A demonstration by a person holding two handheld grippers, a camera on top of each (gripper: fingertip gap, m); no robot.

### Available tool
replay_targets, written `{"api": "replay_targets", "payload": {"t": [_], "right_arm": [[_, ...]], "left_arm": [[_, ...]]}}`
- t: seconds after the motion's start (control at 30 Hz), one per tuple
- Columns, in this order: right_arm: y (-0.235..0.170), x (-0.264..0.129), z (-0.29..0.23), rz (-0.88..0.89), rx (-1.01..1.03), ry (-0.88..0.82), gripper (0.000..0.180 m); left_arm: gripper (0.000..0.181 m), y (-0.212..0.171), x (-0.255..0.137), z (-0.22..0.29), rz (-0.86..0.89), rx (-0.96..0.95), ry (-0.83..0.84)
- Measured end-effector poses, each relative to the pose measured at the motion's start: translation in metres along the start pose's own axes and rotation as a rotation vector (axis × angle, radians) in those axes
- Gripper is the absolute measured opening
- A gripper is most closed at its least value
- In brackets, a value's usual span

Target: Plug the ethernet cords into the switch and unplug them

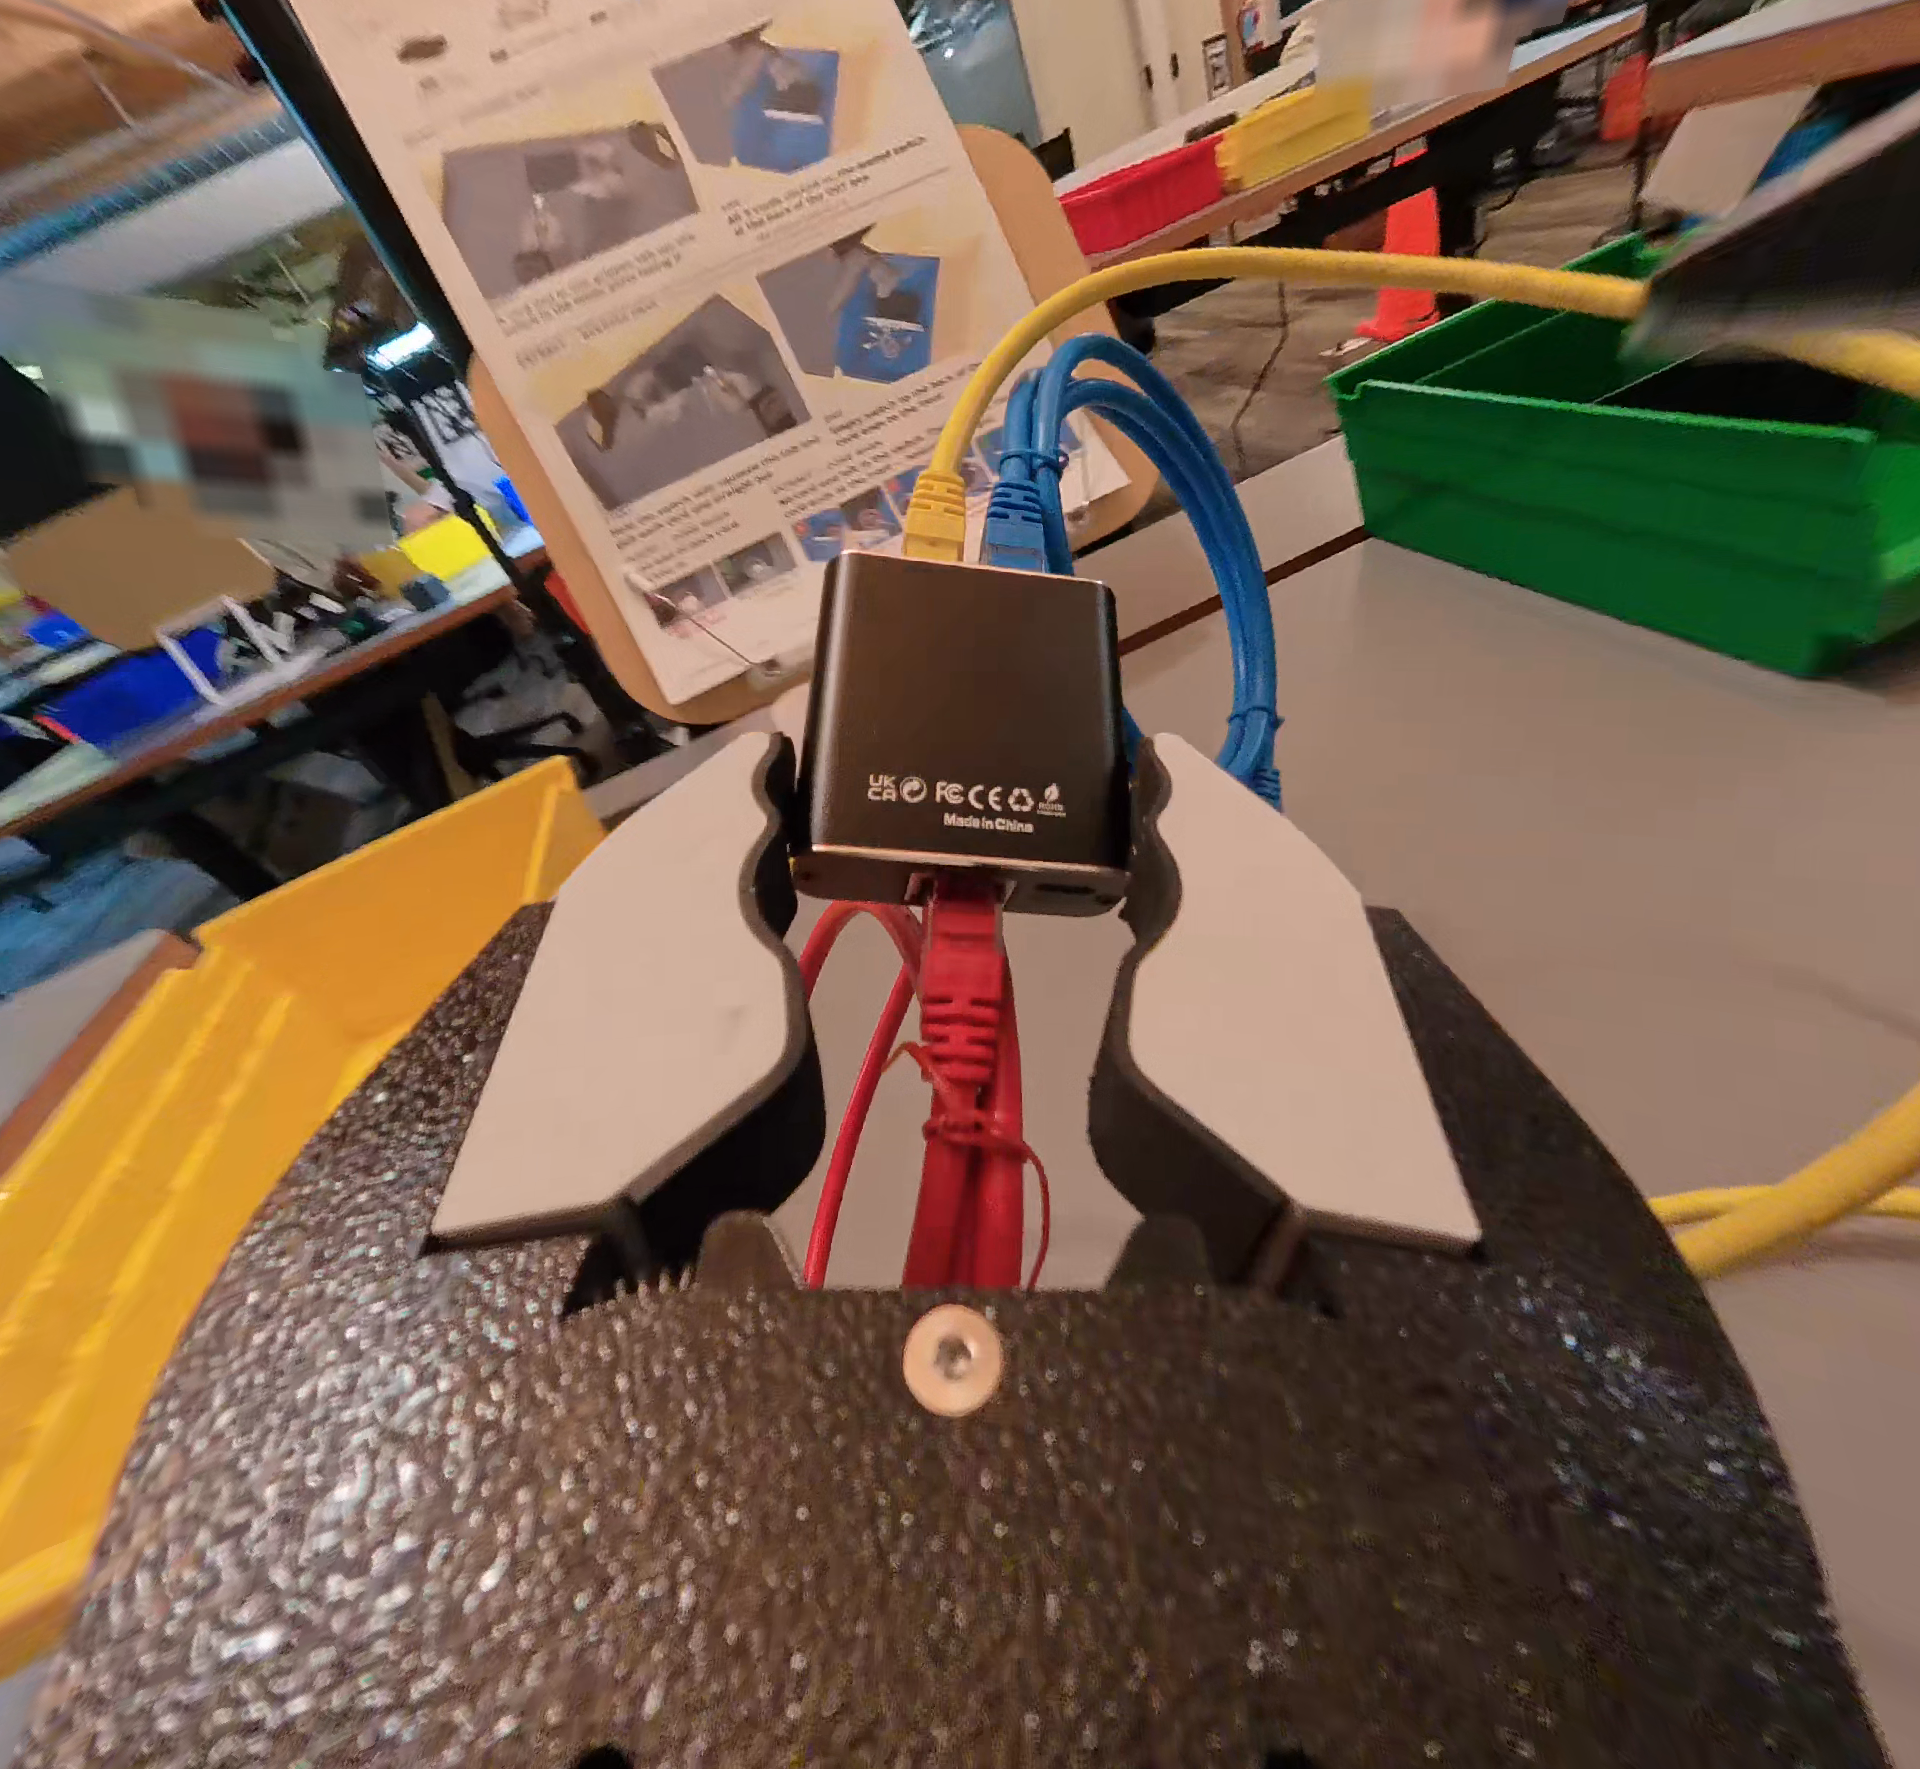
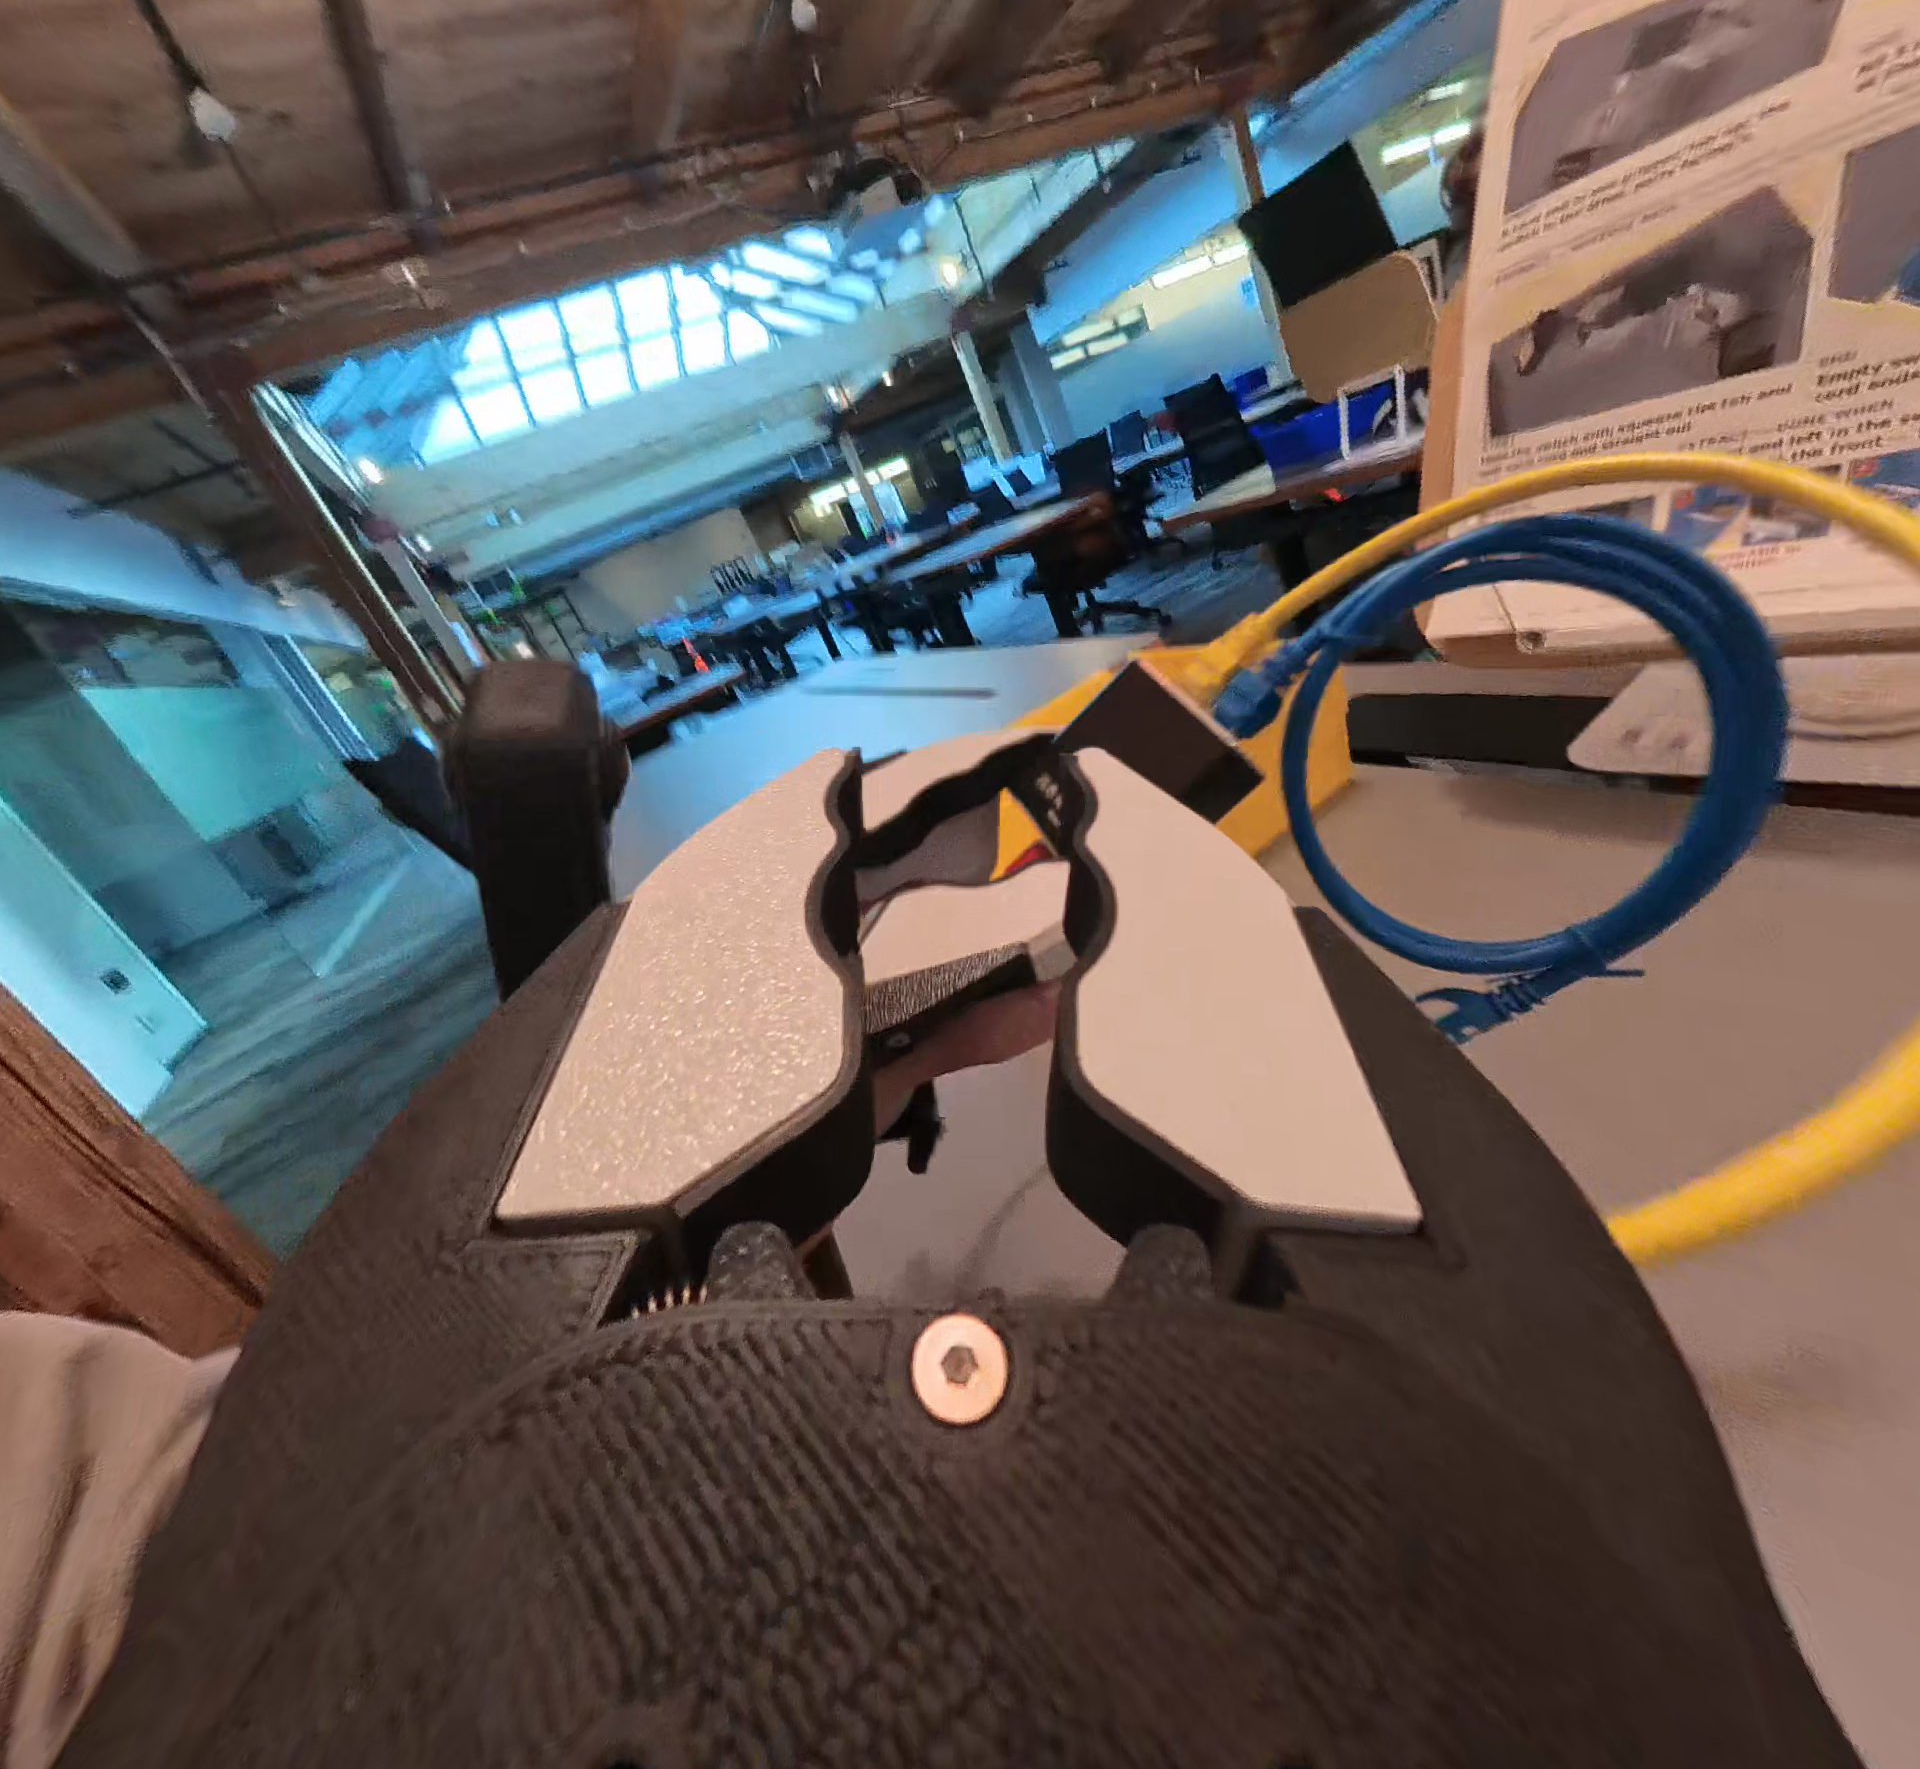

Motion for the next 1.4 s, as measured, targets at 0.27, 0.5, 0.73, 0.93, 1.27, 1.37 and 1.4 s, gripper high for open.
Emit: {"api": "replay_targets", "payload": {"t": [0.27,0.5,0.73,0.93,1.27,1.37,1.4], "right_arm": [[-0.044,0.01,0.038,-0.114,0.117,-0.081,0.051],[-0.047,-0.001,0.062,-0.111,0.259,-0.058,0.049],[0.008,-0.023,0.043,-0.041,0.155,0.071,0.032],[0.023,-0.038,0.027,-0.134,-0.425,0.061,0.058],[-0.014,-0.015,0.054,-0.677,-1.176,0.073,0.065],[-0.022,-0.008,0.046,-0.694,-1.334,0.148,0.066],[-0.026,-0.007,0.043,-0.684,-1.378,0.171,0.066]], "left_arm": [[0.061,-0.01,-0.001,0.021,-0.038,-0.061,-0.105],[0.061,-0.004,-0.011,0.032,0.015,-0.01,-0.133],[0.061,-0.005,-0.016,0.038,0.025,0.007,-0.276],[0.061,0.001,-0.025,0.041,-0.045,-0.047,-0.461],[0.061,-0.008,-0.038,0.042,-0.34,-0.458,-0.866],[0.061,-0.011,-0.04,0.04,-0.389,-0.526,-0.913],[0.061,-0.011,-0.04,0.039,-0.392,-0.531,-0.912]]}}
Point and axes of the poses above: each gripper's, where its closed fingertips meet, x out along the fingers, y out of its top, z = x × y across the jaws, the point moved 2 cm from there along -x, back along the fingers, and after that the axes turned 1 degree about -x, right-handed, at the moved point
